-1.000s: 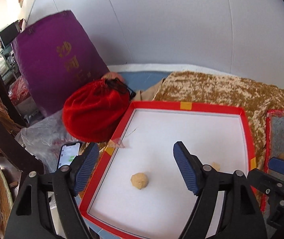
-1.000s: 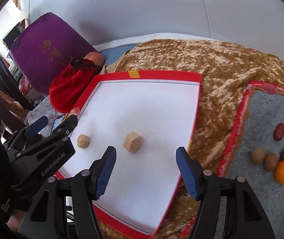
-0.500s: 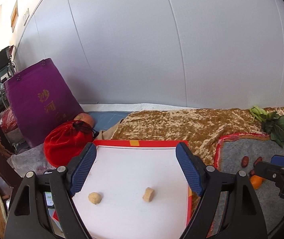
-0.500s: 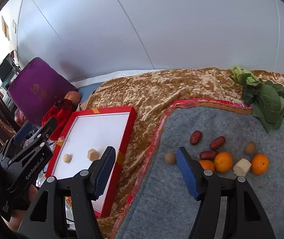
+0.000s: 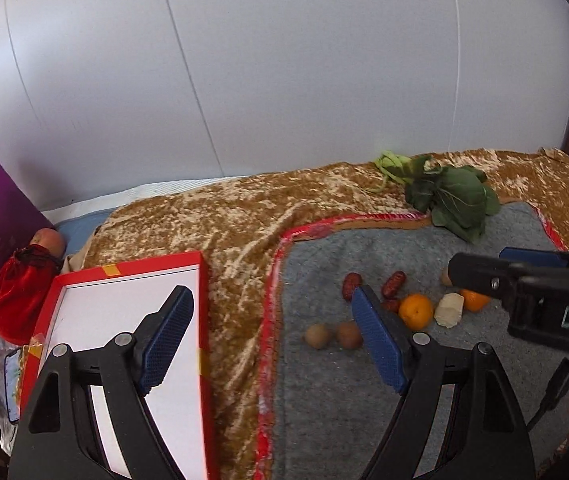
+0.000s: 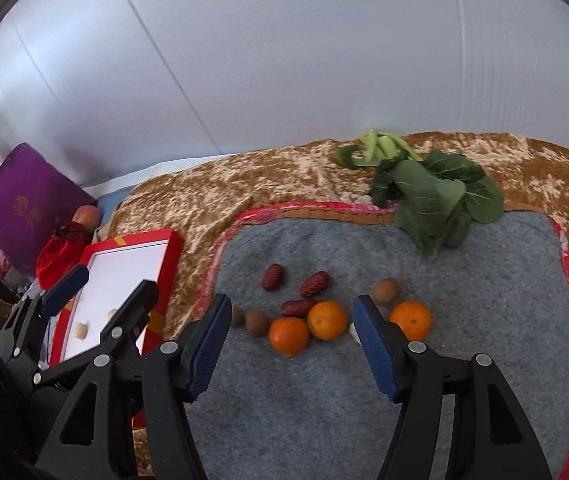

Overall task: Organize fruits
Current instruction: 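Move both tools back over the fruits on the felt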

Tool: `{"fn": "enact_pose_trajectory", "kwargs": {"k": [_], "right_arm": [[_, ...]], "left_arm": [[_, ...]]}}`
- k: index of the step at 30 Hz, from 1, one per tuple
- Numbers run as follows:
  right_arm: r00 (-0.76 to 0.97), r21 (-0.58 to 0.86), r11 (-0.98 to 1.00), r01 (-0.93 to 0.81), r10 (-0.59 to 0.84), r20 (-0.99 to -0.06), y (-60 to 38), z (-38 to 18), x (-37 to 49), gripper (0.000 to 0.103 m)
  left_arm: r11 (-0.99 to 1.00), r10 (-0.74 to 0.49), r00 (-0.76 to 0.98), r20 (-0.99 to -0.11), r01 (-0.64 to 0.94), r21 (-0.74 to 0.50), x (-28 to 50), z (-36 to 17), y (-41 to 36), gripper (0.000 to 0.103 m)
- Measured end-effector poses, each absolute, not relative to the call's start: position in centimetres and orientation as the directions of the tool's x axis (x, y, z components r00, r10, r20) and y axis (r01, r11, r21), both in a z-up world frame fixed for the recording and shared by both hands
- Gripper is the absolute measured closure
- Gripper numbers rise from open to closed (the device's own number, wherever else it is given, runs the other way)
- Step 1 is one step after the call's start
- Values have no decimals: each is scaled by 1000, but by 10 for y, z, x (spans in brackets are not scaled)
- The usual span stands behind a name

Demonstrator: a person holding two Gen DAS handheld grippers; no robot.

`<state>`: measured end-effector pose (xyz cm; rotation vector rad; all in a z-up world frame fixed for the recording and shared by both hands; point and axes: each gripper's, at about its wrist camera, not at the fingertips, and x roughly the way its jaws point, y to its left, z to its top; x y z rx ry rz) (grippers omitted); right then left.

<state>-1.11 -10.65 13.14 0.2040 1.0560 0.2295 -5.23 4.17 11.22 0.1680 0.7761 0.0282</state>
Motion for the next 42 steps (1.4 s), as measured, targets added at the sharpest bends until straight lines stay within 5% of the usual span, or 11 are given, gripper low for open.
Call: {"fn": "enact_pose_trajectory", "kwargs": {"k": [31, 42], "right_arm": [[351, 309, 942, 135, 246, -904, -186, 88, 11, 38], [244, 322, 922, 217, 268, -932, -182, 49, 26, 50]], "left_arm": [[958, 99, 631, -770, 149, 245, -24, 65, -17, 21], [963, 13, 555, -832, 217, 159, -24, 50, -4, 21]]}}
